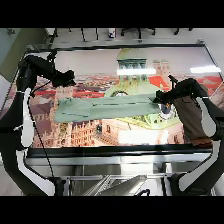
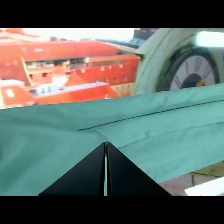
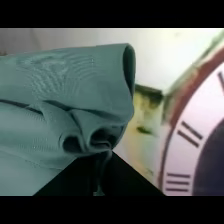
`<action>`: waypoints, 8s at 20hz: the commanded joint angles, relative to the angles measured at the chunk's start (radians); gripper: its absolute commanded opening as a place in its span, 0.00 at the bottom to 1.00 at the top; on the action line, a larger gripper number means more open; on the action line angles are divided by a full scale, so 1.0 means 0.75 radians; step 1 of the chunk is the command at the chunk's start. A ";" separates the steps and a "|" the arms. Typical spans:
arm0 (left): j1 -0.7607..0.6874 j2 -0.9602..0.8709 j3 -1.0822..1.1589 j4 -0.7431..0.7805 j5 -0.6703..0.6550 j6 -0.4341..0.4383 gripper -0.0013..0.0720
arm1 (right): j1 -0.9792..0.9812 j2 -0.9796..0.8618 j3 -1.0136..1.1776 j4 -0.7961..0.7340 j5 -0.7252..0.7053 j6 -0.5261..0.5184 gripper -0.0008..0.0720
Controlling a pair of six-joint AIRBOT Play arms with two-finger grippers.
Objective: Fold the shirts.
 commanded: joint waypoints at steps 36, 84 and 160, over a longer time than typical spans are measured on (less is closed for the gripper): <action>0.411 1.216 -0.249 -0.305 0.032 0.110 0.04 | 1.158 0.212 0.245 0.242 0.748 0.184 0.06; 0.597 1.684 -1.003 -0.308 -0.105 0.243 0.04 | 0.531 -0.122 0.121 0.283 -0.070 0.154 0.97; -0.193 1.598 -1.634 -0.340 -0.344 0.192 0.04 | 0.636 1.349 -0.725 -0.242 0.095 0.532 0.04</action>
